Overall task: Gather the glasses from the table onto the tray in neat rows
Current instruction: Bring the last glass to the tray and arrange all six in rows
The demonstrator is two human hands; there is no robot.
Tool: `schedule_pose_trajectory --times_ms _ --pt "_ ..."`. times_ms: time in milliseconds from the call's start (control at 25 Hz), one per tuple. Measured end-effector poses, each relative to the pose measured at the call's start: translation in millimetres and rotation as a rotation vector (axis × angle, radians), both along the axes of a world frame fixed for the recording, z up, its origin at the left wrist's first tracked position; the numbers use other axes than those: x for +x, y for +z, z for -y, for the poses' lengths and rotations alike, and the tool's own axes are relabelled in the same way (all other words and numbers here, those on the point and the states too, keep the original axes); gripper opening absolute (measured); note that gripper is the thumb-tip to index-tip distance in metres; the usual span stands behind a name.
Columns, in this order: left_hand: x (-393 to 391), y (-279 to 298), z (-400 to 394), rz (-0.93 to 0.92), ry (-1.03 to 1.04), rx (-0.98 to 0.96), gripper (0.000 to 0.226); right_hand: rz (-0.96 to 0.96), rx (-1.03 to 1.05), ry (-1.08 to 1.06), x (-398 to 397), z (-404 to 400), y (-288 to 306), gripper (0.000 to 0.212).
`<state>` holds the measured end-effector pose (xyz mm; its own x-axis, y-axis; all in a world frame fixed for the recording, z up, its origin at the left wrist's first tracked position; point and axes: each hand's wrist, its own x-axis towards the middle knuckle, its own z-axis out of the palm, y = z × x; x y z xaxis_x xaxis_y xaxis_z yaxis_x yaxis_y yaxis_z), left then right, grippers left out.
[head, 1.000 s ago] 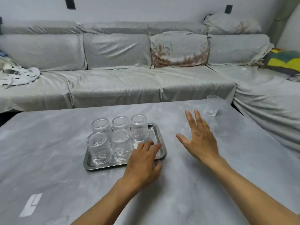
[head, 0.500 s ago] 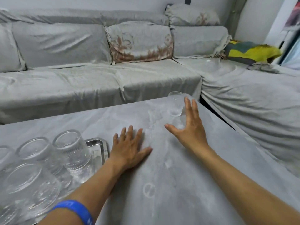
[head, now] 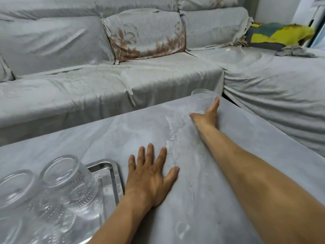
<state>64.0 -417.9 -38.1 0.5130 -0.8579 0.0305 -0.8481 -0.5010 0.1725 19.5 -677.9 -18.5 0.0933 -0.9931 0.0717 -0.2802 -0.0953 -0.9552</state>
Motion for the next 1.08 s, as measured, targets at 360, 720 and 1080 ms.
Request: schedule_pose_trajectory --times_ms 360,720,1080 --pt "-5.5 18.0 -4.3 -0.091 -0.015 0.089 0.074 0.109 -0.025 0.196 -72.2 -95.7 26.0 0.085" --pt "-53.7 127.8 -190.2 -0.143 -0.119 -0.368 0.057 0.265 0.053 0.512 -87.5 -272.4 127.4 0.076" --pt "0.6 124.0 -361.6 0.003 0.364 -0.587 0.037 -0.038 -0.319 0.595 -41.1 -380.9 161.8 0.064"
